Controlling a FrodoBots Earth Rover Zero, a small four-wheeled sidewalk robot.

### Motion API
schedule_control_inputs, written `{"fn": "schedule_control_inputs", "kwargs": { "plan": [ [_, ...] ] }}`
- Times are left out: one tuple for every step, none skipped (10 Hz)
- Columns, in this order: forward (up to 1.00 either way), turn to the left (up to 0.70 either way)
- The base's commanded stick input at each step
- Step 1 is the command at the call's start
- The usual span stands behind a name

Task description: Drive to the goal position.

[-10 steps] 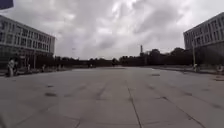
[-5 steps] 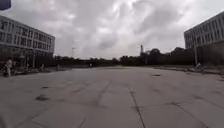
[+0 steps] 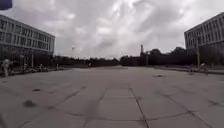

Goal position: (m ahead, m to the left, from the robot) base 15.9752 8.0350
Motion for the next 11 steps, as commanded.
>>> {"fn": "schedule_control_inputs", "kwargs": {
  "plan": [
    [0.7,0.0],
    [0.7,0.0],
    [0.7,0.0],
    [0.7,0.0],
    [0.7,0.0],
    [0.7,0.0],
    [0.7,0.0],
    [0.7,-0.03],
    [0.7,-0.08],
    [0.7,-0.25],
    [0.7,0.0]
  ]
}}
